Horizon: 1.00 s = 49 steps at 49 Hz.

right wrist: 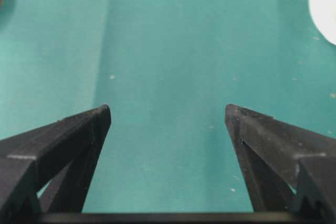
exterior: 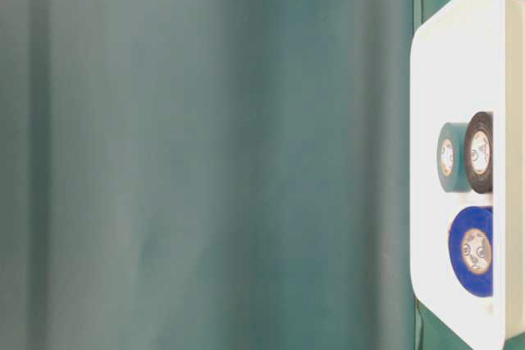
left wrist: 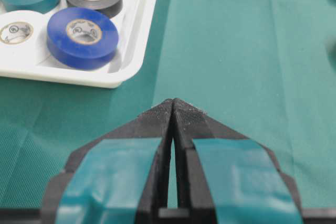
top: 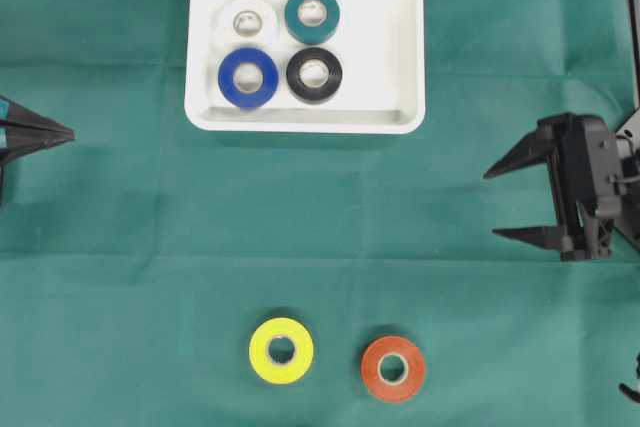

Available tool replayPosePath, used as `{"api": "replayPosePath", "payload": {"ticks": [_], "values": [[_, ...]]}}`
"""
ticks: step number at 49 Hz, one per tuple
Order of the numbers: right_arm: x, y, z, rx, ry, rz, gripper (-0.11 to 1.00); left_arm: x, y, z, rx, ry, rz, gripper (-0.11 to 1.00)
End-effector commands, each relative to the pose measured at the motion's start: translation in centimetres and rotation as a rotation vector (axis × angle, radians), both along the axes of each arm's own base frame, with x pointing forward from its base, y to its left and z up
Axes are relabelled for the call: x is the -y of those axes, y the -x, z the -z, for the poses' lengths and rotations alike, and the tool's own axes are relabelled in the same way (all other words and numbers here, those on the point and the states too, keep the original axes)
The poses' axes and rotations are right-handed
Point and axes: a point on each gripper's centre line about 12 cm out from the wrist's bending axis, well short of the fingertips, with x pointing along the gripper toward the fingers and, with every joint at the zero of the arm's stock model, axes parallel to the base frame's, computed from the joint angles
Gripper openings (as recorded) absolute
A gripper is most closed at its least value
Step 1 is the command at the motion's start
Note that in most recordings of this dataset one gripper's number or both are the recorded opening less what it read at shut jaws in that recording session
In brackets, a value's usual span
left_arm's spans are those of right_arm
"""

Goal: Put the tape into the white case with the right arm.
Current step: 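Open the right gripper and withdraw it to the right, then move the right gripper over the yellow tape roll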

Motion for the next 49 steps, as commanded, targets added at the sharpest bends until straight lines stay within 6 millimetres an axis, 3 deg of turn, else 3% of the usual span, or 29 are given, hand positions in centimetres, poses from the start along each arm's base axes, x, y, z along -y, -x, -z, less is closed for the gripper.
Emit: {"api": "replayPosePath", "payload": {"ticks": [1, 15, 23, 37, 49], "values": [[-0.4, -0.2, -0.3, 0.012, -0.001, -0.021, 0.68, 0.0, -0.1, -0.4, 0.011, -0.001, -0.002, 0.00], [-0.8, -0.3, 0.0, -0.005, -0.001, -0.036, 0.68, -0.1, -0.1, -0.4, 0.012, -0.001, -0.003, 0.00], [-1.3, -1.6, -0.2, -0.021, 0.002, -0.051, 0.67, -0.1, -0.1, -0.4, 0.012, -0.001, -0.003, 0.00], [-4.2, -6.7, -0.7, -0.051, 0.048, -0.145, 0.63, -0.1, -0.1, -0.4, 0.011, -0.001, -0.003, 0.00], [-6.8, -12.3, -0.5, -0.029, 0.034, -0.203, 0.63, -0.1, -0.1, -0.4, 0.011, -0.001, -0.003, 0.00]]}}
